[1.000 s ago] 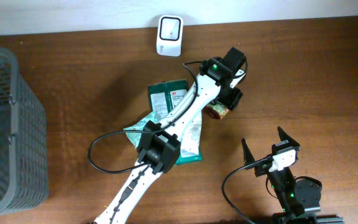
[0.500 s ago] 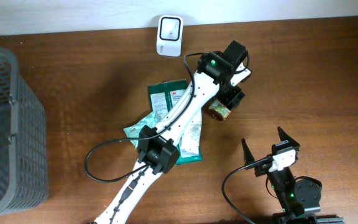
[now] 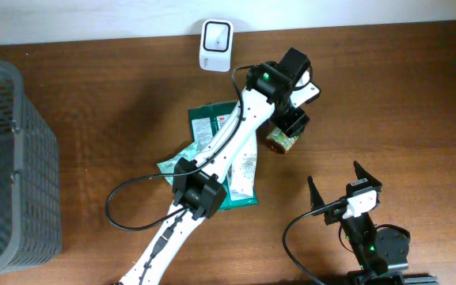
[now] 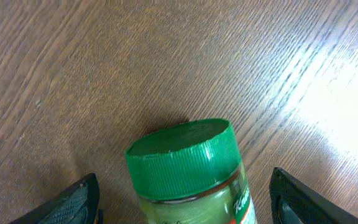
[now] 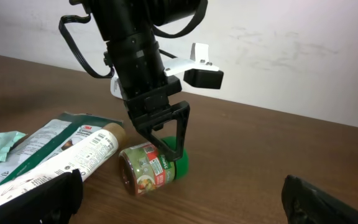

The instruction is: Scan the item barcode

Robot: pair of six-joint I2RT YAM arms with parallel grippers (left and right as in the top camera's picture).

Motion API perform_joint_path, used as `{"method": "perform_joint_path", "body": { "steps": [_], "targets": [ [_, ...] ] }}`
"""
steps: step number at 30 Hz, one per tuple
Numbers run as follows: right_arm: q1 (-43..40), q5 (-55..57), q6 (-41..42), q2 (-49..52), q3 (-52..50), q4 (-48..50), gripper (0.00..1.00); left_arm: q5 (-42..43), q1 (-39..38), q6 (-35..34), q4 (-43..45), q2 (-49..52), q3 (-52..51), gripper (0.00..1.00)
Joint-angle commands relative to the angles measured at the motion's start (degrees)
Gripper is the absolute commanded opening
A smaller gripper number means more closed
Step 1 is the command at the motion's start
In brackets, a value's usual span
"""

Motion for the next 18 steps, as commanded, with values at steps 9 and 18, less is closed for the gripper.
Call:
{"method": "perform_joint_path", "body": {
  "steps": [9, 18],
  "targets": [
    [0.3, 0.1, 0.2, -0.4, -0.3, -0.2, 0.98, 1.0, -0.3, 0.9, 0.2, 4.5, -0.7, 0.75],
    [0.3, 0.1, 0.2, -0.4, -0.3, -0.2, 0.98, 1.0, -0.3, 0.9, 3.5, 5.0, 0.4, 0.30]
  ]
}}
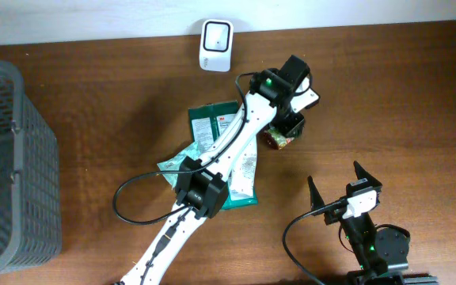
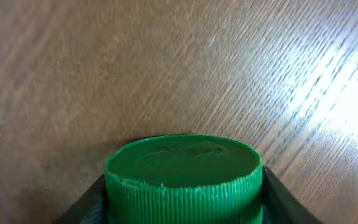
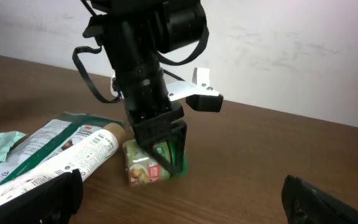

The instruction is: Scan the item barcode

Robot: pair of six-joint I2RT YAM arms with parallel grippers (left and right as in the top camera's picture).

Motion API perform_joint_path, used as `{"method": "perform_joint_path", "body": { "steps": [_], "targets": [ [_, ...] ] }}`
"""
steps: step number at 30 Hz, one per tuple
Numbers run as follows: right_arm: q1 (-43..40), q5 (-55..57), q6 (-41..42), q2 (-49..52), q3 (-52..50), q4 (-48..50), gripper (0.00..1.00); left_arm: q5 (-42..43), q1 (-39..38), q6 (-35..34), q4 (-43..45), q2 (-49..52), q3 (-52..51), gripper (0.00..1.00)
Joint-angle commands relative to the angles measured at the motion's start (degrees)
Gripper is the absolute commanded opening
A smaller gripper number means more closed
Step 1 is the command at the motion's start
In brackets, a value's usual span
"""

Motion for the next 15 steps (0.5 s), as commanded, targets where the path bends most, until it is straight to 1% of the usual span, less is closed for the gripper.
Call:
{"method": "perform_joint_path", "body": {
  "steps": [1, 2, 6, 9, 11, 12, 13, 14, 15],
  "targets": [
    [0.3, 0.1, 0.2, -0.4, -0.3, -0.2, 0.98, 0.6, -0.1, 0.1, 0.7, 1.4, 1.9, 0.27],
    [0.3, 0.1, 0.2, -0.4, -0.3, -0.2, 0.98, 0.6, -0.1, 0.1, 0.6, 1.4, 2.8, 0.24],
    [0.3, 0.1, 0.2, -0.4, -0.3, -0.2, 0.98, 0.5, -0.1, 0.1, 0.5, 1.4, 10.1, 0.24],
    [0.3, 0.1, 0.2, -0.4, -0.3, -0.2, 0.98, 0.4, 0.7, -3.6, 3.5, -1.1, 10.0, 0.21],
    [0.3, 0.1, 0.2, -0.4, -0.3, -0.2, 0.98, 0.3, 1.6, -4.3, 4.2, -1.5, 9.9, 0.24],
    [0.3, 0.1, 0.2, -0.4, -0.3, -0.2, 0.99, 0.0, 2.0, -4.4, 4.3, -1.5, 9.9, 0.29],
    [0.3, 0.1, 0.2, -0.4, -0.3, -0.2, 0.98, 0.0, 2.6, -4.9, 4.0, -1.5, 9.6, 0.31],
    [0.3, 0.1, 0.2, -0.4, -0.3, -0.2, 0.98, -0.1, 2.9, -6.5, 3.4, -1.5, 9.5, 0.33],
    [0.3, 0.1, 0.2, -0.4, -0.3, -0.2, 0.98, -0.9, 3.4, -9.8, 2.3, -1.5, 9.5, 0.33]
  ]
}}
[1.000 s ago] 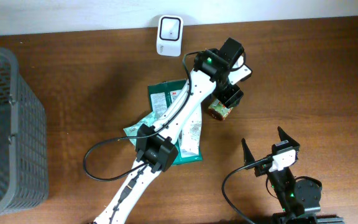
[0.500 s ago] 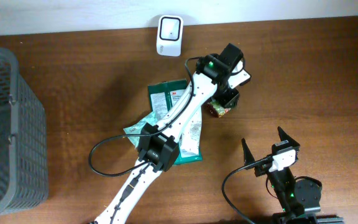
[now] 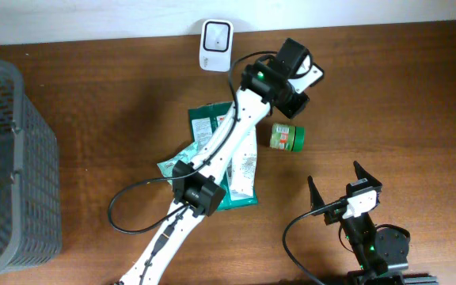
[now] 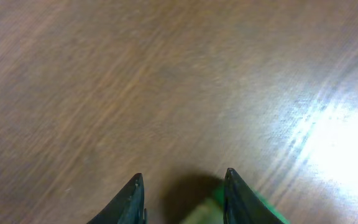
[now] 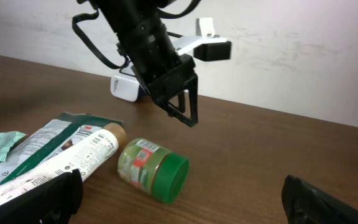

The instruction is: Scan the item barcode

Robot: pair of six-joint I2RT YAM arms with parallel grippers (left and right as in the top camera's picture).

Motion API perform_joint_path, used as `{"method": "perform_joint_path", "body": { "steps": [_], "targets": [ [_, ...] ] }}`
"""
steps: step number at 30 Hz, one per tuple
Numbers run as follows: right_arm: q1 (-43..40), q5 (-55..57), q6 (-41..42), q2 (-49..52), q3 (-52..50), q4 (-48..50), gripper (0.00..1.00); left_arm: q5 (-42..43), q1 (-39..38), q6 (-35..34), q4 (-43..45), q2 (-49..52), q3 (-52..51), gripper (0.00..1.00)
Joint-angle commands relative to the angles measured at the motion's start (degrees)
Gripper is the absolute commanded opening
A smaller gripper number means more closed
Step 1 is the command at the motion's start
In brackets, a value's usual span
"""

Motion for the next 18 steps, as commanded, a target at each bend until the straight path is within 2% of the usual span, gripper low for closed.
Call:
{"method": "perform_joint_path", "body": {
  "steps": [1, 3, 6, 9, 10, 11, 12, 15, 16, 18],
  "targets": [
    [0.3, 0.1, 0.3, -0.4, -0.3, -0.2, 0.98, -2.6, 2.1, -8.3, -2.5, -1.3, 1.0, 0.33],
    [0.3, 0.1, 0.3, -0.4, -0.3, -0.2, 0.98, -4.5, 2.9, -11.8, -4.9, -1.6, 1.1, 0.33],
    [0.3, 0.1, 0.2, -0.4, -0.3, -0.2, 0.98, -4.5, 3.7, -12.2, -8.4, -3.2, 1.1, 0.34],
    [0.3, 0.1, 0.3, -0.4, -0.3, -0.2, 0.98, -4.5, 3.9, -12.1, -9.2, -5.1, 1.1, 0.50],
    [0.3, 0.1, 0.2, -0.4, -0.3, -0.2, 0.98, -4.5, 3.8, -11.6, -9.4, -5.5, 1.1, 0.57],
    [0.3, 0.1, 0.2, -0.4, -0.3, -0.2, 0.98, -4.0, 3.6, -11.6, -9.5, -5.7, 1.1, 0.70],
    [0.3, 0.1, 0.3, -0.4, -0.3, -0.2, 0.98, -2.8, 3.5, -11.6, -9.4, -5.7, 1.1, 0.74],
    [0.4, 0.1, 0.3, -0.4, -0.3, -0.2, 0.98, 2.0, 3.2, -11.6, -10.7, -5.7, 1.1, 0.74],
    [0.3, 0.1, 0.3, -0.4, -0.3, -0.2, 0.98, 2.0, 2.6, -12.7, -12.5, -5.7, 1.0, 0.71],
    [0.3, 0.1, 0.3, -0.4, -0.3, -0.2, 0.98, 1.8, 1.7, -16.9, -14.1, -5.7, 0.5, 0.72]
  ]
}}
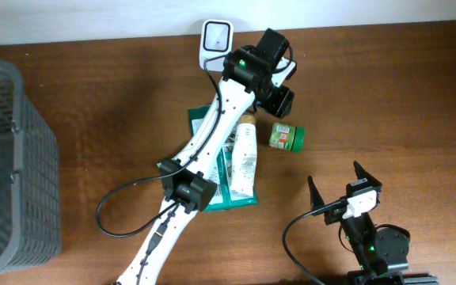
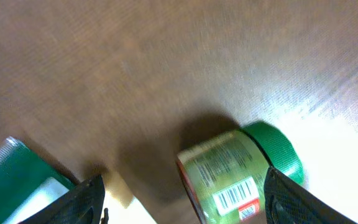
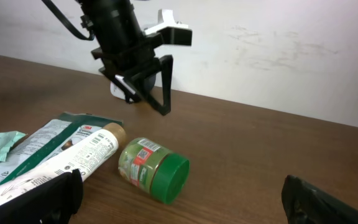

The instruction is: Scan the item barcode

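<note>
A small jar [image 1: 287,136] with a green lid lies on its side on the wooden table, lid pointing right. Its barcode [image 2: 234,194] faces up. The jar [image 3: 151,169] also shows in the right wrist view, in front of that camera. My left gripper [image 1: 279,99] hangs open just behind the jar, and nothing is between its fingers [image 2: 89,199]. The white scanner [image 1: 215,36] stands at the back edge, to the left of that gripper. My right gripper [image 1: 336,180] stays open and low at the front right, with nothing in it.
A white tube [image 1: 244,158] lies on green packets [image 1: 208,127] just left of the jar. A grey mesh basket [image 1: 10,158] stands at the far left edge. The left arm reaches from the front across the packets.
My left gripper has moved back and to the left, nearer the scanner, and its fingers stand wider apart. The jar lies where it was, barcode up. The right arm is still.
At first my left gripper was open around the lid of the jar beside the tube. Then it was shut on the lid. By 0.6 s ago the jar lay free, lid to the right, with the gripper raised behind it. Now that gripper is wide open near the scanner.
</note>
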Robot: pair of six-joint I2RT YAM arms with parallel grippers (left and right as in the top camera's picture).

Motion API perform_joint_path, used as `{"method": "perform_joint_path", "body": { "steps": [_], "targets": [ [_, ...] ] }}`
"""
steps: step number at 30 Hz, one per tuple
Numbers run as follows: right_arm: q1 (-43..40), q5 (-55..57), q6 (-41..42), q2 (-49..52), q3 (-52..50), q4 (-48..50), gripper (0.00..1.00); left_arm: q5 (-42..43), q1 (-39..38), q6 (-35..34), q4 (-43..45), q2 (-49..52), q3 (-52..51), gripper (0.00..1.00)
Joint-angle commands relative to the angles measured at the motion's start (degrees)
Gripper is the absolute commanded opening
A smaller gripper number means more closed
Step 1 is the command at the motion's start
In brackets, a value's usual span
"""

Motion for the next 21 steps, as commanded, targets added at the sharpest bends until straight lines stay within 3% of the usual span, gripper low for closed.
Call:
{"method": "perform_joint_path", "body": {
  "steps": [1, 5, 7, 10, 21],
  "targets": [
    [0.3, 0.1, 0.2, -0.4, -0.3, -0.2, 0.98, 2.1, -2.5, -6.5, -2.4, -2.3, 0.0, 0.73],
    [0.4, 0.1, 0.2, -0.4, -0.3, -0.2, 0.98, -4.5, -5.9, -11.6, -3.4, -2.0, -0.6, 0.93],
    [0.3, 0.1, 0.2, -0.4, -0.3, -0.2, 0.98, -11.7, -8.3, -15.1, -3.4, -1.8, -0.6, 1.00],
    [0.3, 0.1, 0.2, -0.4, -0.3, -0.2, 0.98, -18.3, -9.8, -18.1, -3.0, -1.8, -0.6, 1.00],
    [0.3, 0.1, 0.2, -0.4, -0.3, -0.2, 0.98, -21.2, -10.2, -18.1, -1.1, -1.7, -5.5, 1.00]
  ]
}}
